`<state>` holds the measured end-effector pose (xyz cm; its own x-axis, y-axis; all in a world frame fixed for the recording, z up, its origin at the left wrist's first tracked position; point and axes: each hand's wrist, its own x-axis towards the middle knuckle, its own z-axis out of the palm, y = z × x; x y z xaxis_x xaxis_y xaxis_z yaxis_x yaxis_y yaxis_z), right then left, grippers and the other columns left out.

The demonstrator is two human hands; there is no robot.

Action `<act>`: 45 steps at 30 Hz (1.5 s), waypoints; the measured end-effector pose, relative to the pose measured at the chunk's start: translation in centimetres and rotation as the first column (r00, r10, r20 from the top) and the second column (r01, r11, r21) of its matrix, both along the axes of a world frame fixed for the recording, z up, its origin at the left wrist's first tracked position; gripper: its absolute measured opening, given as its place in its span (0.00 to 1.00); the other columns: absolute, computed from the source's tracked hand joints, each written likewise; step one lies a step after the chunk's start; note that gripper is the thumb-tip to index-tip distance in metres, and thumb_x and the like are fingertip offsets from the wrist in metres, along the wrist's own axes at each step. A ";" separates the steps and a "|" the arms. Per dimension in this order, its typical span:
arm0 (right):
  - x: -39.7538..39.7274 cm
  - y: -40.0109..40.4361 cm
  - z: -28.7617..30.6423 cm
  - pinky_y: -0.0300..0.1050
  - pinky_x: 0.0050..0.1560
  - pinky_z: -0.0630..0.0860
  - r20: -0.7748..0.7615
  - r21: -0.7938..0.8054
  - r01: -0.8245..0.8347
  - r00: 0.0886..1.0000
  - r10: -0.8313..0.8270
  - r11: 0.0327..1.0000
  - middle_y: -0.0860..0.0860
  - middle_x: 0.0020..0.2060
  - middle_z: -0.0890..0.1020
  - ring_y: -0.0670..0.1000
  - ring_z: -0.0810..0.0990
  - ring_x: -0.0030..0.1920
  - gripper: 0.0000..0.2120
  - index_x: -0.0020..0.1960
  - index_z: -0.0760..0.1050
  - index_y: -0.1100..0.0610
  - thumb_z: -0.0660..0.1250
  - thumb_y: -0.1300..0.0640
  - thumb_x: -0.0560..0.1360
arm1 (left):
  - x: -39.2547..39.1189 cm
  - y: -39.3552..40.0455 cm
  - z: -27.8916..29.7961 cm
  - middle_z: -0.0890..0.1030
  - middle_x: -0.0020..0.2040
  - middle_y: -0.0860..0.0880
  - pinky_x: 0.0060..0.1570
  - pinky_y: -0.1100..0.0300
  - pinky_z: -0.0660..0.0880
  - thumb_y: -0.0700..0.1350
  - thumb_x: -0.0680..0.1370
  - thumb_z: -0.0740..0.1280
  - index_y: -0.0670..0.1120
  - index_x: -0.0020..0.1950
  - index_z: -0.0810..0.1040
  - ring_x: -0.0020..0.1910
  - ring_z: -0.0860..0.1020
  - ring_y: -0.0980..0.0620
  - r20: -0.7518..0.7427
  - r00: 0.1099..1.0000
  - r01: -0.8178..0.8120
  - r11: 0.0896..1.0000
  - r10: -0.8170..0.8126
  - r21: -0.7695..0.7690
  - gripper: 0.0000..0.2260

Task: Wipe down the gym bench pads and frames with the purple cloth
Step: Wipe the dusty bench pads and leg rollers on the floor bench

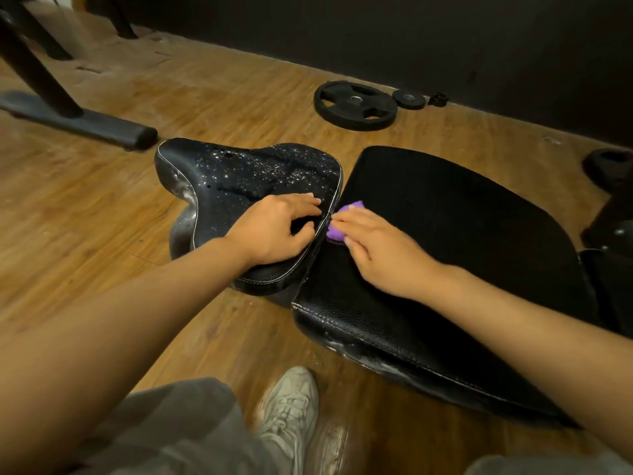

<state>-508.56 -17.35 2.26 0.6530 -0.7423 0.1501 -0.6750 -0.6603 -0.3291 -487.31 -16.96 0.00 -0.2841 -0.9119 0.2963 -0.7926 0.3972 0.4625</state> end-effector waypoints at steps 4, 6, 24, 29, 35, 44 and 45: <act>0.5 5.8 1.1 0.28 0.71 0.47 -0.016 0.053 -0.207 0.978 0.208 0.977 0.50 0.66 0.74 0.50 0.65 0.70 0.18 0.67 0.73 0.58 0.58 0.62 0.79 | -0.1 -0.1 -0.2 0.78 0.65 0.46 0.70 0.59 0.64 0.48 0.74 0.61 0.42 0.61 0.81 0.68 0.72 0.53 -0.006 1.000 0.015 1.000 -0.015 -0.003 0.20; -0.2 8.0 1.6 0.27 0.71 0.45 -0.027 0.092 -0.350 0.935 0.354 0.932 0.47 0.68 0.71 0.45 0.60 0.72 0.19 0.69 0.70 0.54 0.58 0.61 0.80 | 0.0 -0.2 -0.3 0.78 0.65 0.47 0.71 0.58 0.65 0.49 0.74 0.61 0.43 0.62 0.80 0.69 0.71 0.53 -0.001 1.000 0.015 1.000 -0.015 0.001 0.20; -2.8 10.1 2.8 0.30 0.73 0.46 -0.129 0.144 -0.381 0.908 0.399 0.913 0.43 0.72 0.66 0.38 0.51 0.75 0.19 0.72 0.67 0.52 0.56 0.58 0.81 | 0.1 0.1 0.0 0.76 0.67 0.47 0.70 0.54 0.66 0.48 0.76 0.62 0.43 0.63 0.79 0.70 0.70 0.53 0.030 0.999 0.032 0.999 -0.031 -0.009 0.18; -1.1 6.6 1.5 0.32 0.73 0.51 -0.037 0.106 -0.217 0.974 0.222 0.970 0.46 0.71 0.69 0.41 0.60 0.73 0.20 0.71 0.68 0.54 0.56 0.59 0.80 | 0.1 0.1 0.0 0.76 0.68 0.47 0.70 0.53 0.66 0.50 0.76 0.61 0.43 0.64 0.79 0.71 0.69 0.53 0.044 0.998 0.032 0.999 -0.033 0.022 0.20; 0.2 -1.8 -0.2 0.40 0.74 0.54 -0.015 0.012 0.179 0.984 -0.178 0.984 0.51 0.71 0.68 0.48 0.61 0.73 0.19 0.71 0.68 0.57 0.55 0.59 0.81 | 0.0 0.1 0.5 0.77 0.66 0.46 0.70 0.55 0.66 0.46 0.76 0.63 0.42 0.63 0.80 0.69 0.71 0.52 0.030 0.999 0.015 1.000 -0.015 0.006 0.17; -2.5 5.5 1.5 0.19 0.64 0.46 -0.065 0.049 -0.044 0.997 0.047 0.998 0.46 0.70 0.69 0.42 0.62 0.71 0.19 0.71 0.68 0.53 0.59 0.56 0.81 | -0.4 0.5 1.5 0.74 0.69 0.48 0.70 0.56 0.65 0.48 0.76 0.64 0.44 0.65 0.77 0.70 0.70 0.51 0.092 0.995 0.015 0.996 -0.023 0.091 0.19; -2.9 5.9 2.1 0.19 0.64 0.47 -0.081 0.081 -0.065 0.994 0.072 0.995 0.46 0.70 0.69 0.41 0.62 0.71 0.19 0.71 0.69 0.53 0.60 0.56 0.81 | -0.4 0.6 1.7 0.72 0.71 0.48 0.71 0.56 0.63 0.47 0.77 0.65 0.45 0.67 0.75 0.72 0.67 0.52 0.128 0.991 0.025 0.993 -0.040 0.111 0.19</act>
<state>-511.46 -11.49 4.35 0.7105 -0.7028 0.0359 -0.6566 -0.6805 -0.3253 -487.68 -16.34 1.71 -0.3437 -0.9264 0.1540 -0.8364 0.3765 0.3984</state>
